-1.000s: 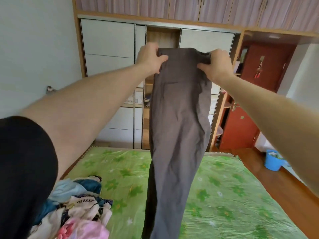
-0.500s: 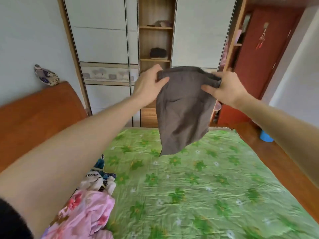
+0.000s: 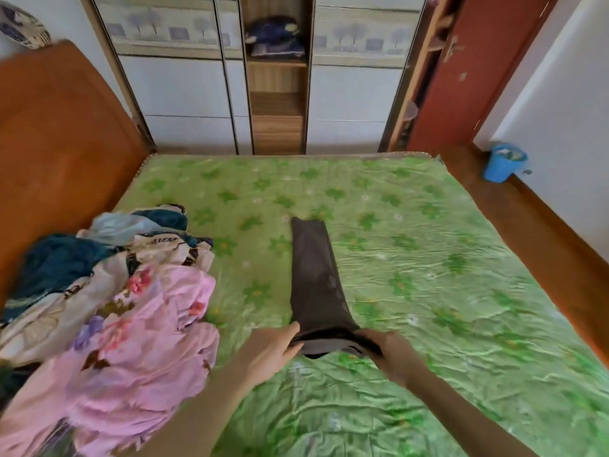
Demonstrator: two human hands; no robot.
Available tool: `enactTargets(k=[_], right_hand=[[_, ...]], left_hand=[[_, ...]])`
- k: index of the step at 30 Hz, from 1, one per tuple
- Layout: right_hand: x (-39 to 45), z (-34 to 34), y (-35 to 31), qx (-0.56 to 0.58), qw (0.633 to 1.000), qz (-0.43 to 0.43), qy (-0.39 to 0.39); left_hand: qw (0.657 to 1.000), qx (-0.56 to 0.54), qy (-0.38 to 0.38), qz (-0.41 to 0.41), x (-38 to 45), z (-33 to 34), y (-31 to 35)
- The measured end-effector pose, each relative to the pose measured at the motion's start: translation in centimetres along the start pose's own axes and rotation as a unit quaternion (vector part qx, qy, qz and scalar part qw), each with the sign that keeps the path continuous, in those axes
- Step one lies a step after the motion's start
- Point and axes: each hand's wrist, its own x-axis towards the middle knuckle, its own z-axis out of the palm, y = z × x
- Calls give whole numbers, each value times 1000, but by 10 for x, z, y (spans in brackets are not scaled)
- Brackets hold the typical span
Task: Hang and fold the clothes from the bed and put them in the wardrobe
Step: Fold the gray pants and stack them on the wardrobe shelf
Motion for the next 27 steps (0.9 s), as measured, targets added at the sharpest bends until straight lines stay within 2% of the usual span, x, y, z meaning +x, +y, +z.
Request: enactTargets(k=[4, 6, 9, 13, 15, 16, 18, 19, 21, 22, 24, 27], right_hand=[[-54, 67, 26, -30, 999, -41, -2], [-72, 100, 38, -58, 994, -74, -57], [-86, 143, 52, -110, 972, -143, -153], [-94, 195, 82, -137, 956, -169, -198], [-102, 223, 104, -120, 946, -170, -248], [-106, 237, 113, -123, 938, -197, -258], [-107, 260, 124, -146, 924, -247, -251], [-102, 269, 128, -146, 926, -257, -233], [-86, 290, 136, -134, 945, -262, -145], [-73, 297, 137, -125, 957, -249, -82], [-51, 316, 146, -109, 973, -203, -7], [-34, 341, 167, -122, 979, -163, 8]], left_hand=[[992, 10, -122, 44, -45, 55, 18], [981, -4, -187, 42, -66, 78, 28], [972, -30, -232, -8, -90, 115, 37], [956, -59, -279, -68, -121, 176, 33], [936, -69, -336, -80, -129, 209, 29], [927, -65, -361, -75, -130, 224, 27], [936, -58, -344, -50, -126, 254, 22], [953, -48, -297, -31, -121, 271, 17], [981, 1, -195, 8, -106, 309, 4], [987, 14, -158, 1, -95, 319, -2], [990, 33, -132, -35, -76, 343, -10], [986, 52, -140, -68, -61, 378, -17]])
